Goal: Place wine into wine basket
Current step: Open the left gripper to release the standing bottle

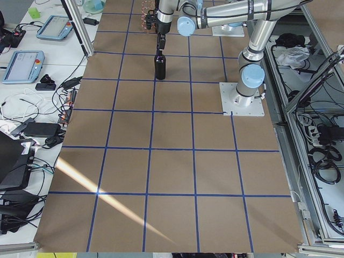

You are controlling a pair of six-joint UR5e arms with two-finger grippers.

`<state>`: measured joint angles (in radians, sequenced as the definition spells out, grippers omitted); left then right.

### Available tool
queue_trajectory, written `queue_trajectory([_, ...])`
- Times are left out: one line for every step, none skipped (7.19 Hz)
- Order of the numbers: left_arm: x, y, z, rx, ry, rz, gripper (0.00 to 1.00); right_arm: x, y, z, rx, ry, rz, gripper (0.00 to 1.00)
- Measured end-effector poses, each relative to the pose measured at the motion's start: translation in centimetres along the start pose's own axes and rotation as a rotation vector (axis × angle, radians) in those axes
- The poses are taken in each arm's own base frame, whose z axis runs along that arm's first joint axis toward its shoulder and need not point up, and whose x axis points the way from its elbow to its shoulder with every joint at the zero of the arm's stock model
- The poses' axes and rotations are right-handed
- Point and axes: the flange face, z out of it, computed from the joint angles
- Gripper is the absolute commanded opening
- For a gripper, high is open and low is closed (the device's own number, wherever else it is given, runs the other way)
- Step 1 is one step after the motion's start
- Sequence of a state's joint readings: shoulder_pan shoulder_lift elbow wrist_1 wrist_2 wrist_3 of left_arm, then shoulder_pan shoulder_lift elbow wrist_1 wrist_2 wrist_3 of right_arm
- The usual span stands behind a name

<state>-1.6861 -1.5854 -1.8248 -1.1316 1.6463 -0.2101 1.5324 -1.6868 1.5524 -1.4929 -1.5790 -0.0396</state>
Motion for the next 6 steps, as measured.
queue_trajectory([-0.4,0.0,-2.6,-0.035,-0.006,-0.005,1.0,-0.1,0.1,-0.1,0.003,-0.001,0.002,1.0])
queue_trajectory([-1.2,0.0,-6.6,-0.089,-0.015,-0.014,1.0,-0.4,0.2,-0.2,0.006,-0.004,0.012,1.0])
queue_trajectory([-2.8,-0.1,-10.5,-0.137,-0.017,-0.041,1.0,-1.2,0.3,-0.5,0.01,-0.008,0.021,1.0])
queue_trajectory([-4.8,-0.4,-13.4,-0.171,0.002,-0.087,1.0,-2.8,0.7,-0.7,0.014,-0.012,0.032,1.0])
queue_trajectory([-6.2,-0.5,-15.1,-0.189,0.03,-0.123,1.0,-5.6,1.3,-0.5,0.01,-0.016,0.057,1.0])
queue_trajectory([-6.9,-0.5,-15.5,-0.205,0.04,-0.14,1.0,-9.3,2.0,-0.1,0.004,-0.021,0.088,1.0])
